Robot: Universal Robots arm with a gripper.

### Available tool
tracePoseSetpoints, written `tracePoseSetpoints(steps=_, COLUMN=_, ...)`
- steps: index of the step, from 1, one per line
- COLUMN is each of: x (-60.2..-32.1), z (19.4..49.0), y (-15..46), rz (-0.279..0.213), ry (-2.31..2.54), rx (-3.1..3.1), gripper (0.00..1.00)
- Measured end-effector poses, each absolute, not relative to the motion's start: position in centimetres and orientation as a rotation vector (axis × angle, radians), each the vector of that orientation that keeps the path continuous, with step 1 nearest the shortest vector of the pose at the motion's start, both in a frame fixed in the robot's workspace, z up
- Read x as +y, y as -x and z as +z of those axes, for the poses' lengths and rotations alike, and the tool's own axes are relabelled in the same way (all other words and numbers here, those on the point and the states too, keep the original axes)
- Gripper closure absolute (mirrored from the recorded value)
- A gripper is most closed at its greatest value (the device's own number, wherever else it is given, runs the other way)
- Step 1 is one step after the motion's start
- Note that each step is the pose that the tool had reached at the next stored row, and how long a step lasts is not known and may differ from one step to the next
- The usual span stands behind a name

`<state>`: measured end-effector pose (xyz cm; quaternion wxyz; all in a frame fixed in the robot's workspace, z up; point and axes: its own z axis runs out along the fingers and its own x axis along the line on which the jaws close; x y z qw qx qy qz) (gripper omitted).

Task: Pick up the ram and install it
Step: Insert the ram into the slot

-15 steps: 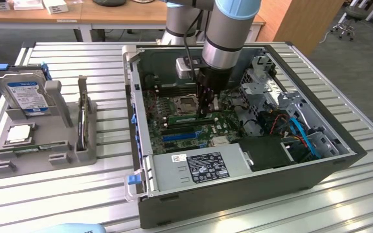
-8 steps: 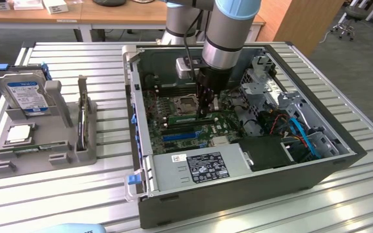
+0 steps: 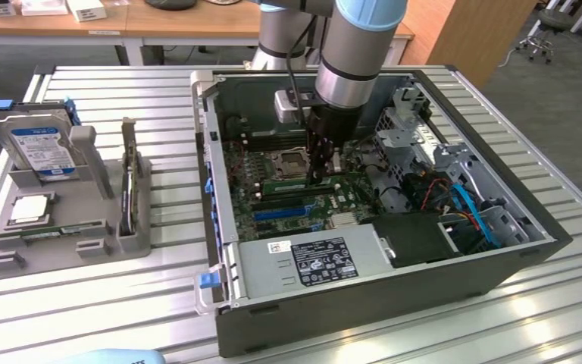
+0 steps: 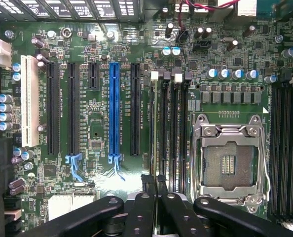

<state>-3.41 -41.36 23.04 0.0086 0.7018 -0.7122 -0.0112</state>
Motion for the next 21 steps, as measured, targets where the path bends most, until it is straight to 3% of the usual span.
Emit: tracePoseSetpoints(steps=21, x=-41.30, z=22.85, y=3.41, rz=-0.034, ry=-2.192, rx=-2.227, gripper=0.88)
